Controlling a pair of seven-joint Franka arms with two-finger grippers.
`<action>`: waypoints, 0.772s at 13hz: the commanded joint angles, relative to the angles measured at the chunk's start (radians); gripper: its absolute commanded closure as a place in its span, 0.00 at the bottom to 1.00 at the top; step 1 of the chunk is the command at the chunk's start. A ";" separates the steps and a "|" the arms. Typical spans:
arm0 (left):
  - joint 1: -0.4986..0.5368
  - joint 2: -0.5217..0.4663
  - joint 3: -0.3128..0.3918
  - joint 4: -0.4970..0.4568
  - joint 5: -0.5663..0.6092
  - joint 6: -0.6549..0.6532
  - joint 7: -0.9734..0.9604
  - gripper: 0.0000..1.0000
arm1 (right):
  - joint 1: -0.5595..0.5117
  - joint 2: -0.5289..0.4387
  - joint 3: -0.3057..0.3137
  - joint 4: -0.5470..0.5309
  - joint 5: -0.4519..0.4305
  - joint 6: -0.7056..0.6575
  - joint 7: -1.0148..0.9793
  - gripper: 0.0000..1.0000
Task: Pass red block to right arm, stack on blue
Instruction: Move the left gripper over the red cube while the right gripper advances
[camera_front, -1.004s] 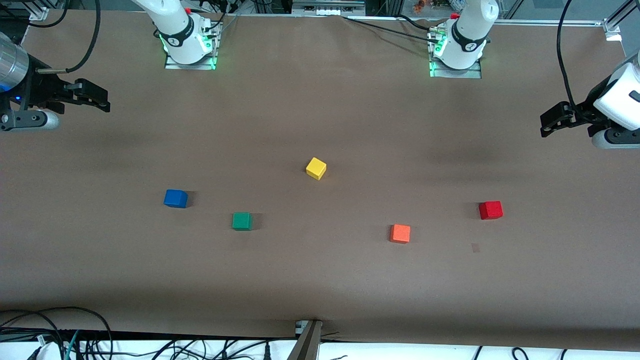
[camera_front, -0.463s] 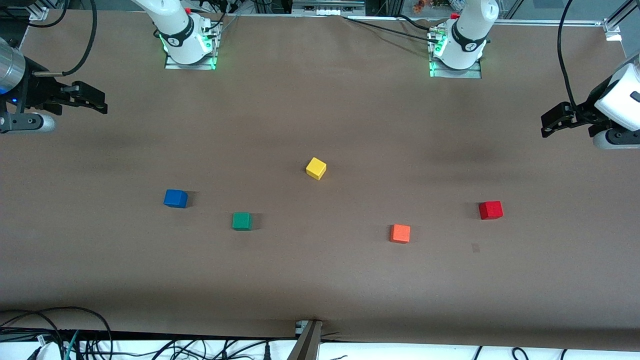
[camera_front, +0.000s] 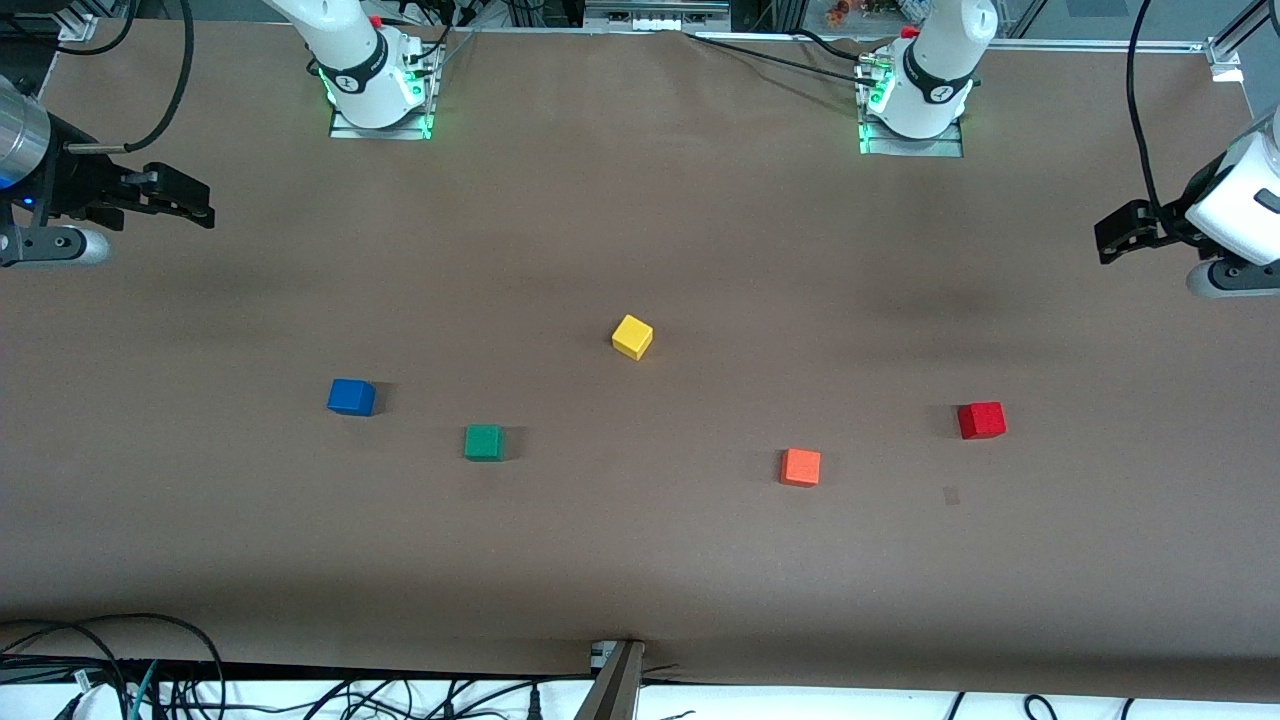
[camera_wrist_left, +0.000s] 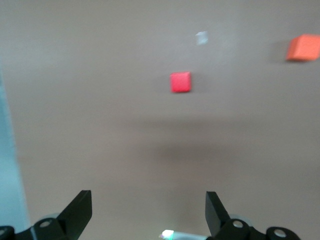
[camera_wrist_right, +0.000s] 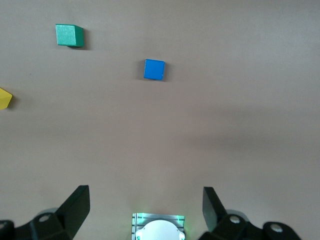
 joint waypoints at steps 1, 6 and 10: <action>-0.032 0.009 -0.033 0.034 0.141 -0.064 0.014 0.00 | -0.009 -0.001 0.005 0.007 0.016 0.013 -0.007 0.00; 0.054 0.020 -0.009 0.068 0.222 -0.052 0.255 0.00 | -0.010 0.002 0.003 0.005 0.015 0.021 -0.008 0.00; 0.204 0.074 -0.009 0.092 0.219 0.021 0.562 0.00 | -0.005 0.040 0.005 0.004 0.015 0.021 0.006 0.00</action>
